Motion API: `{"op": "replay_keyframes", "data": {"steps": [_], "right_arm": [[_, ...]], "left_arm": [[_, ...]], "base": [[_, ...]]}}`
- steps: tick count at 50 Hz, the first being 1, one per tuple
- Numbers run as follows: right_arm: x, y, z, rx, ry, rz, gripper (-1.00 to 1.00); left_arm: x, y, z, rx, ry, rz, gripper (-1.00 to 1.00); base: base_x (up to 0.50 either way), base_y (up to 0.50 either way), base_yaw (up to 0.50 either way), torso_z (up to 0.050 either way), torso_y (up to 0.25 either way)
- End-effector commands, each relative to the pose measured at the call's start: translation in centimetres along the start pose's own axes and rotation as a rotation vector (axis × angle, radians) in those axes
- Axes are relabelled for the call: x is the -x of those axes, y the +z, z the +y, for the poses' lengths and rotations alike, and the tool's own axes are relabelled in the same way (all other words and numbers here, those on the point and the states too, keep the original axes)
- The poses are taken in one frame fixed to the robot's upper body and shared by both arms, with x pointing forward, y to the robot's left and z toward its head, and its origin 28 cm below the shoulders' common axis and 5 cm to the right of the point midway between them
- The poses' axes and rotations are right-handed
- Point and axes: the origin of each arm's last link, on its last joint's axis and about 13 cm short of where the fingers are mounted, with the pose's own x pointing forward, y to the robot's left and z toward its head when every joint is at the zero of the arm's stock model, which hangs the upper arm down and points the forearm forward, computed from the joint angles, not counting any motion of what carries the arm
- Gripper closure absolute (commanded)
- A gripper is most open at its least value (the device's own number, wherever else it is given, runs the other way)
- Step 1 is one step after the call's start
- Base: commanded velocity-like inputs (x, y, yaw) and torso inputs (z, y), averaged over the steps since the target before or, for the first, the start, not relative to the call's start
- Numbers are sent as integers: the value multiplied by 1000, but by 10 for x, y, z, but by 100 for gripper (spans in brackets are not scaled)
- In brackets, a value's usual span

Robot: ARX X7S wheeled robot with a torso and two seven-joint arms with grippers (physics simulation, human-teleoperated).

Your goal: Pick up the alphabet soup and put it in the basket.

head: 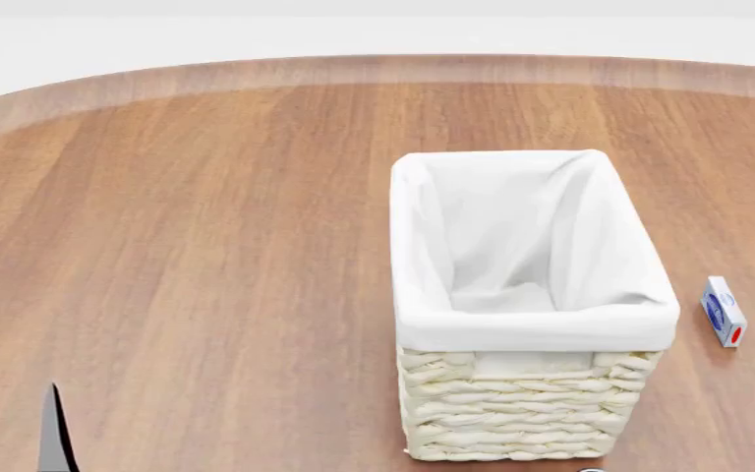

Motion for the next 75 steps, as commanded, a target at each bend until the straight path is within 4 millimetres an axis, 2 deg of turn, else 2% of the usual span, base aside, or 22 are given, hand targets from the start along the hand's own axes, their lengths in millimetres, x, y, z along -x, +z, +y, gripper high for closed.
{"op": "replay_keyframes", "data": {"steps": [1, 7, 15, 19, 29, 41, 48, 55, 68, 75], "right_arm": [[-13, 58, 10, -2, 63, -117, 100], [-20, 81, 13, 4, 85, -143, 100], [-31, 97, 22, 30, 118, -168, 100], [-41, 111, 32, 28, 155, -186, 100], [-76, 148, 71, 18, 298, -253, 100], [-109, 178, 122, 27, 459, -273, 100], [-130, 185, 148, 9, 512, -263, 100], [-151, 188, 164, 32, 525, -248, 100], [-197, 181, 178, 38, 435, -156, 100], [-214, 177, 185, 64, 416, -127, 100]], "left_arm": [[0, 0, 0, 3, 2, 2, -100], [-1, 1, 0, 4, 2, 3, -100], [-1, 0, 0, 3, 1, 4, -100], [-1, 0, 0, 3, 1, 5, -100], [-1, -1, 1, 3, 4, 7, -100], [-1, -1, 1, 1, 8, 8, -100], [-1, -3, 0, 2, 8, 12, -100], [-1, -3, 1, 2, 10, 11, -100], [-2, -4, 0, 1, 10, 15, -100], [-3, -4, 0, 0, 10, 16, -100]], "base": [[0, 0, 0, 0, 0], [0, 0, 0, 0, 0], [0, 0, 0, 0, 0], [0, 0, 0, 0, 3], [0, 0, 0, 0, 0], [0, 0, 0, 0, 1], [0, 0, 0, 0, 0], [0, 0, 0, 0, 1], [0, 0, 0, 0, 1], [0, 0, 0, 0, 0]]}}
